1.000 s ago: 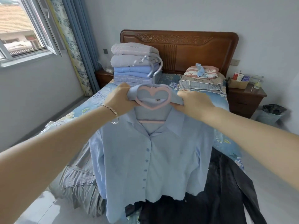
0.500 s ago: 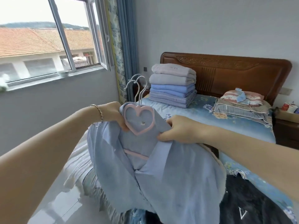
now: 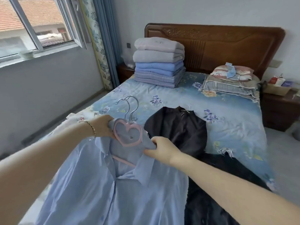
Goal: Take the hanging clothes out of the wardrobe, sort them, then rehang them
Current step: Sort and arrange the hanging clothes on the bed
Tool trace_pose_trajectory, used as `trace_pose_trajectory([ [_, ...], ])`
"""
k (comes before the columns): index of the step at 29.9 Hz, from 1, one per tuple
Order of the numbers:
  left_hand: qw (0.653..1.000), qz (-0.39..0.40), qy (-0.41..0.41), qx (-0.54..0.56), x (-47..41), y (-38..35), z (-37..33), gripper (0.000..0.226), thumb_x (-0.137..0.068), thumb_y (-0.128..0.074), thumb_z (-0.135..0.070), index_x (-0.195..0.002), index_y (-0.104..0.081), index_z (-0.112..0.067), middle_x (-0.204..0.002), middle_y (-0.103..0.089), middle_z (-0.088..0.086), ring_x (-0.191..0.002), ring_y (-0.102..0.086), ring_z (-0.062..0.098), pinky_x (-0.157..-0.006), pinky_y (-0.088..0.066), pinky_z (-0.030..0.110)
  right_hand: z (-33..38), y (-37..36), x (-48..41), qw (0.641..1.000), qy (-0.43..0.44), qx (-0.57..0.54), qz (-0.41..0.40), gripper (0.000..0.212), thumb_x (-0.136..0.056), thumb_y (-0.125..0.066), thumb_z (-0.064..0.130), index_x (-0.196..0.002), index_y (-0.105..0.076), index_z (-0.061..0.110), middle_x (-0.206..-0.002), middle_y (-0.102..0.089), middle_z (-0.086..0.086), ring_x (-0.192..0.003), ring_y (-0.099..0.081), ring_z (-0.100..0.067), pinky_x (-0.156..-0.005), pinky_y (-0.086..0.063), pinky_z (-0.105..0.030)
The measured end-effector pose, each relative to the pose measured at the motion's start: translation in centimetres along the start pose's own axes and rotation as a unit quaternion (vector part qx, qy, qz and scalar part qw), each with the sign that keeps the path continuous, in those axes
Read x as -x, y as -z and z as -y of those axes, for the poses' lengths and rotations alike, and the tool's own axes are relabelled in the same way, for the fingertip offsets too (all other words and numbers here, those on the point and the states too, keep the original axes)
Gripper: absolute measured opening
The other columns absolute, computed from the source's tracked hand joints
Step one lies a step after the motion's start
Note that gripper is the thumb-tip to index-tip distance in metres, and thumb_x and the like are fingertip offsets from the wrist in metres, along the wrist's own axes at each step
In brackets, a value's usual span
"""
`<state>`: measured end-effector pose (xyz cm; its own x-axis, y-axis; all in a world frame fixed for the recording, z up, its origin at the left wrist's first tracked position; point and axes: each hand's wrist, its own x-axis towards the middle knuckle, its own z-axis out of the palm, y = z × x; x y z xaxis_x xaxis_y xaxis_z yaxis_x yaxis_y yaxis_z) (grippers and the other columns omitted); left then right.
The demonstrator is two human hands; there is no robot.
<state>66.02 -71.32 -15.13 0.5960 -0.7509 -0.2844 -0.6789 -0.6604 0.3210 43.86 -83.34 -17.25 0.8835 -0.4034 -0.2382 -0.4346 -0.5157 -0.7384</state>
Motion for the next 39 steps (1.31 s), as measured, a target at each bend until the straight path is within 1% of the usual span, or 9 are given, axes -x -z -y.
trace_pose_trajectory([
  [7,0.999,-0.022,-0.021,-0.036,-9.3,-11.1,-1.7,0.035,-0.081,-0.067,-0.03,-0.115,-0.066,-0.021,-0.11,-0.068,0.006,-0.106,-0.061,0.028,-0.084,-0.047,0.032,-13.4,-2.9,-8.0,0.997,-0.071,0.015,-0.036,0.039,-0.088,-0.057,0.036,-0.062,-0.029,0.029,-0.072,-0.041,0.01,-0.072,-0.042,-0.017,-0.051,-0.025,-0.022],
  [14,0.996,-0.016,-0.069,-0.054,-24.4,-19.4,-2.6,0.026,-0.084,-0.063,-0.021,-0.107,-0.063,-0.009,-0.11,-0.065,0.008,-0.106,-0.058,0.029,-0.084,-0.038,0.032,-24.4,-3.0,-18.3,0.983,-0.146,0.039,-0.102,0.023,-0.09,-0.055,0.038,-0.078,-0.044,0.022,-0.094,-0.053,0.0,-0.083,-0.055,-0.024,-0.07,-0.04,-0.035],
  [21,0.994,0.055,-0.072,-0.067,-40.0,-28.1,-1.9,0.034,-0.085,-0.065,-0.034,-0.115,-0.06,-0.017,-0.115,-0.064,0.005,-0.108,-0.057,0.03,-0.079,-0.037,0.029,-34.9,-3.6,-30.0,0.955,-0.231,0.16,-0.09,0.027,-0.092,-0.051,0.043,-0.098,-0.052,0.017,-0.102,-0.055,0.0,-0.082,-0.047,-0.022,-0.075,-0.033,-0.029],
  [25,0.992,0.068,-0.047,-0.094,-44.2,-35.0,-1.7,0.03,-0.09,-0.058,-0.021,-0.117,-0.051,-0.011,-0.122,-0.057,0.01,-0.113,-0.053,0.031,-0.091,-0.033,0.033,-40.8,-7.1,-31.9,0.936,-0.279,0.179,-0.114,0.05,-0.089,-0.057,0.037,-0.133,-0.042,0.019,-0.137,-0.041,-0.001,-0.124,-0.039,-0.023,-0.099,-0.031,-0.033],
  [27,0.997,0.031,-0.025,-0.073,-44.2,-37.5,-2.1,0.046,-0.089,-0.056,-0.012,-0.133,-0.042,-0.014,-0.141,-0.04,0.012,-0.128,-0.04,0.031,-0.102,-0.029,0.039,-42.2,-8.7,-30.4,0.926,-0.311,0.159,-0.145,0.056,-0.089,-0.06,0.026,-0.139,-0.037,0.015,-0.147,-0.029,-0.007,-0.134,-0.029,-0.026,-0.107,-0.025,-0.034],
  [30,0.996,-0.025,-0.072,-0.041,-42.2,-39.7,-4.2,0.067,-0.076,-0.057,0.007,-0.138,-0.043,-0.014,-0.151,-0.024,0.018,-0.138,-0.025,0.037,-0.107,-0.024,0.048,-43.4,-9.6,-26.3,0.907,-0.343,0.107,-0.219,0.051,-0.084,-0.063,0.012,-0.132,-0.047,0.009,-0.144,-0.033,-0.012,-0.133,-0.031,-0.031,-0.109,-0.026,-0.037],
  [33,0.975,-0.022,-0.209,-0.072,-39.7,-41.1,-7.8,0.069,-0.046,-0.069,0.013,-0.111,-0.064,-0.009,-0.128,-0.054,0.019,-0.107,-0.056,0.045,-0.084,-0.046,0.052,-45.1,-8.8,-20.5,0.895,-0.397,0.038,-0.199,0.037,-0.086,-0.058,0.009,-0.123,-0.055,0.01,-0.134,-0.041,-0.007,-0.128,-0.034,-0.024,-0.103,-0.03,-0.026],
  [36,0.965,0.148,-0.214,-0.043,-37.4,-41.2,-13.1,0.043,-0.08,-0.055,0.0,-0.12,-0.057,-0.014,-0.128,-0.051,0.008,-0.119,-0.047,0.032,-0.095,-0.039,0.037,-47.2,-6.0,-14.5,0.879,-0.454,-0.046,-0.138,0.019,-0.09,-0.05,0.008,-0.101,-0.062,0.017,-0.107,-0.056,0.001,-0.11,-0.052,-0.019,-0.086,-0.038,-0.019],
  [39,0.954,0.248,-0.161,-0.052,-36.1,-42.1,-18.7,0.024,-0.095,-0.041,-0.015,-0.113,-0.057,-0.014,-0.119,-0.058,0.008,-0.112,-0.054,0.027,-0.089,-0.044,0.034,-49.4,-2.6,-9.8,0.852,-0.519,-0.062,-0.035,0.019,-0.092,-0.042,0.011,-0.088,-0.057,0.021,-0.093,-0.059,0.004,-0.089,-0.056,-0.017,-0.078,-0.041,-0.023],
])
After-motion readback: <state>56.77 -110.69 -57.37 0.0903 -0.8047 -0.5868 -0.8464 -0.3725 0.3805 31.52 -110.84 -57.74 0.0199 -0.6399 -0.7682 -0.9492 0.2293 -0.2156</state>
